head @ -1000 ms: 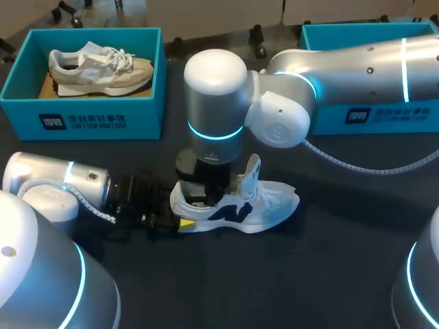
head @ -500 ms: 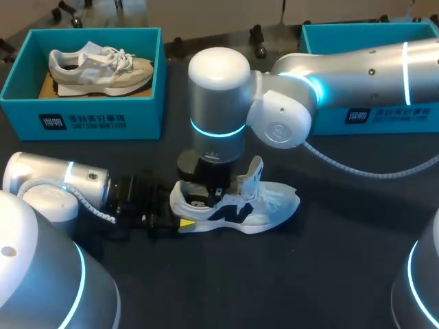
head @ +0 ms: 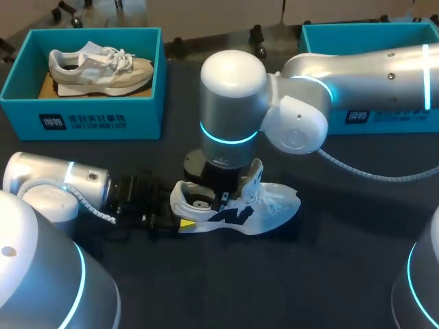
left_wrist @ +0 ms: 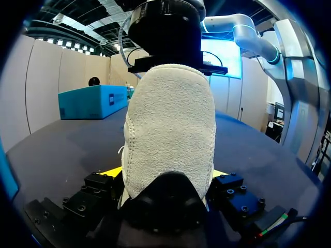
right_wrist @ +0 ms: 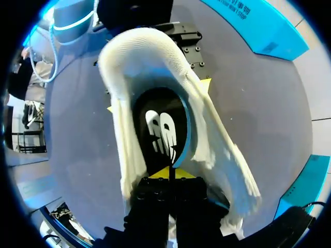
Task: Take the shoe out of the shoebox, open the shoe tongue, remove and reinsert the insole, then place the shoe into the shoebox
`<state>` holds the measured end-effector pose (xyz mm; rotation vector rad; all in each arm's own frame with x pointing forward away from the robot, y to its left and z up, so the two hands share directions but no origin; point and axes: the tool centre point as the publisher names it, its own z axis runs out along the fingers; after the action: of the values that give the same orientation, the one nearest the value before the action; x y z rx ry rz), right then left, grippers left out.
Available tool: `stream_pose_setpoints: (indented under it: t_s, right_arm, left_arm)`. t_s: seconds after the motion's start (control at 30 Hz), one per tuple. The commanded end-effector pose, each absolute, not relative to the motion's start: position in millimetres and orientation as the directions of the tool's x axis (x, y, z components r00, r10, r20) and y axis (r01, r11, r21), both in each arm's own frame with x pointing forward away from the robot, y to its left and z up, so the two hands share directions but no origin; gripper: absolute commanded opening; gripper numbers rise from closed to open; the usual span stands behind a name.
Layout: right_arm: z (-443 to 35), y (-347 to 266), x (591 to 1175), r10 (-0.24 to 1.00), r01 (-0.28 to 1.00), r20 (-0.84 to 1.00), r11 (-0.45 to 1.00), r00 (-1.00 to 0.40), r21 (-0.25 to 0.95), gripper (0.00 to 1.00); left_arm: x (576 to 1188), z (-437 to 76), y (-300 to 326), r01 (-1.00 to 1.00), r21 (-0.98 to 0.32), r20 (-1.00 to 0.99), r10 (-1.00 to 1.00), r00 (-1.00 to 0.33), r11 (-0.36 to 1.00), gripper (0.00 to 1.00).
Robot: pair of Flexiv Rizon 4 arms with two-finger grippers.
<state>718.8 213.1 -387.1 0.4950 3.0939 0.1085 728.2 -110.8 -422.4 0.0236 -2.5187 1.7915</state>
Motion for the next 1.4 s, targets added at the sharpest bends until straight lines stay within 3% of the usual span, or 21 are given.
stream_pose_setpoints:
  t_s: [0.03, 0.83, 1.4]
  right_arm:
    - [-375.6, 200.7, 713.4, 0.311, 0.309, -0.011, 0.947, -0.95, 0.092, 0.0]
    - [-329.4, 196.3, 737.0, 0.274, 0.261, -0.116, 0.959, -0.955, 0.115, 0.0]
    - [-306.5, 217.5, 756.0, 0.148, 0.126, -0.113, 0.976, -0.983, 0.178, 0.0]
  left_arm:
    - [731.0, -423.9, -110.5, -0.043, -0.943, 0.051, 0.016, -0.999, 0.329, 0.0]
    - [731.0, -423.9, -110.5, -0.043, -0.943, 0.051, 0.016, -0.999, 0.329, 0.0]
    - [731.0, -423.9, -110.5, -0.043, -0.943, 0.051, 0.016, -0.999, 0.329, 0.0]
